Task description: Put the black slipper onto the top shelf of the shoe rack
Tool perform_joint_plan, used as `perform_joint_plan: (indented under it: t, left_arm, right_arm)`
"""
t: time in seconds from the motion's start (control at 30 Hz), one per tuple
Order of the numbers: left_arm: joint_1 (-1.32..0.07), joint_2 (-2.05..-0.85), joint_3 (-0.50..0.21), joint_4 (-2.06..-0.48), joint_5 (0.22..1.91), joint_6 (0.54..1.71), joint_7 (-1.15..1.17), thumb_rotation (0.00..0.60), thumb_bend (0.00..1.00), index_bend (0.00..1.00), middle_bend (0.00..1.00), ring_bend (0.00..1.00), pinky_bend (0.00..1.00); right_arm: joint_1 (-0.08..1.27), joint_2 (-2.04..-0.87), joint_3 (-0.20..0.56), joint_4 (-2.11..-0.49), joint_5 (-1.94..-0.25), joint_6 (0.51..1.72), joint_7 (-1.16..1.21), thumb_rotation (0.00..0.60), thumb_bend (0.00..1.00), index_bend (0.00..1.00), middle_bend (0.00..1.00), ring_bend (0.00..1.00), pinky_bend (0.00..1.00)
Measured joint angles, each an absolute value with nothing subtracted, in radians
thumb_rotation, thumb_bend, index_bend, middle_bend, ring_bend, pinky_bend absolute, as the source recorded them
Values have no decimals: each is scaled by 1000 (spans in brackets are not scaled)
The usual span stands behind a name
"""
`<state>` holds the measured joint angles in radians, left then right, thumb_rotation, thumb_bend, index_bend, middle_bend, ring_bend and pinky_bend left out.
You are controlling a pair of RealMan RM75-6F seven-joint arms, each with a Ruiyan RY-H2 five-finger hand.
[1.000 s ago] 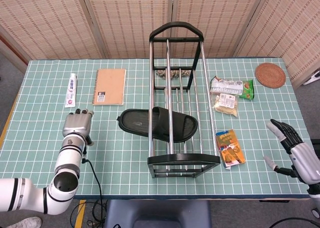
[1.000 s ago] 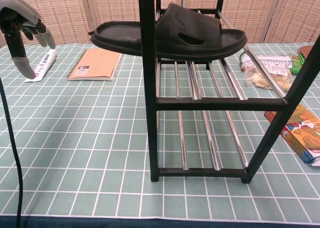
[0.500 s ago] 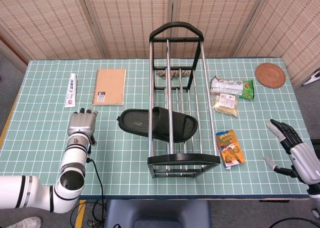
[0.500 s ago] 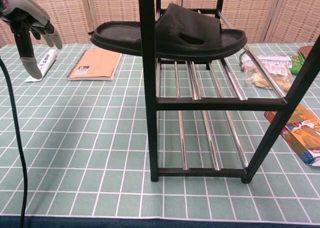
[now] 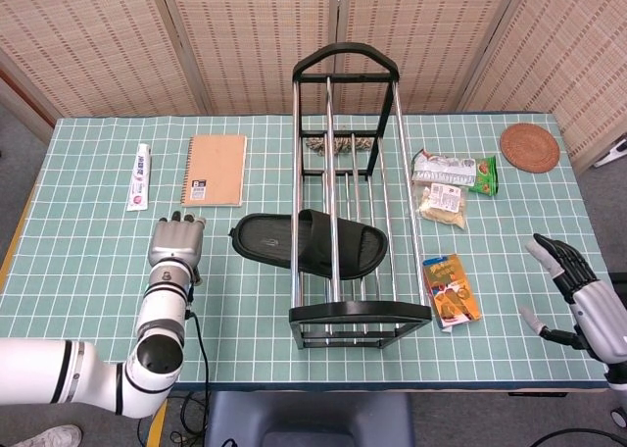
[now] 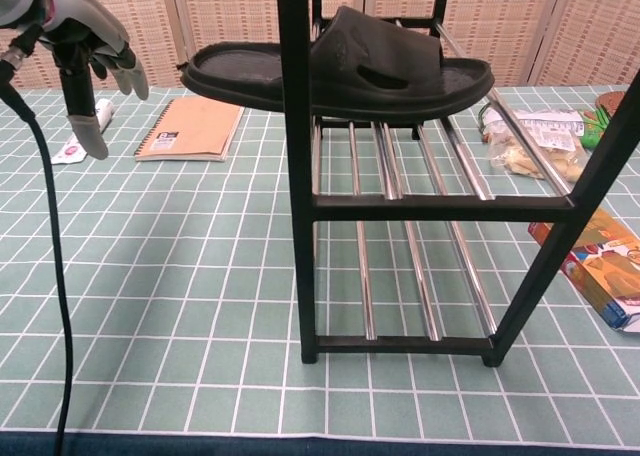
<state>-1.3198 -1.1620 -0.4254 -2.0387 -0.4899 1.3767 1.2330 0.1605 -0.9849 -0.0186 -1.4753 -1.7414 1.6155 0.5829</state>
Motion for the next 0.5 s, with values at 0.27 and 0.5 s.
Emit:
perform_joint_plan:
  t: [0.27, 0.5]
  left_arm:
    - [-1349, -1197, -440, -2020, -509, 1406, 1263, 600, 153, 114, 90, 0, 140]
    - [-1367, -1226, -453, -2017, -520, 1434, 1281, 600, 153, 114, 90, 0, 140]
  right_arm:
    - [159, -984, -18, -1471, -1743, 1622, 591, 600, 340, 0, 0, 0, 0]
    - [153, -982, -18, -1472, -1751, 1638, 592, 600, 339, 0, 0, 0, 0]
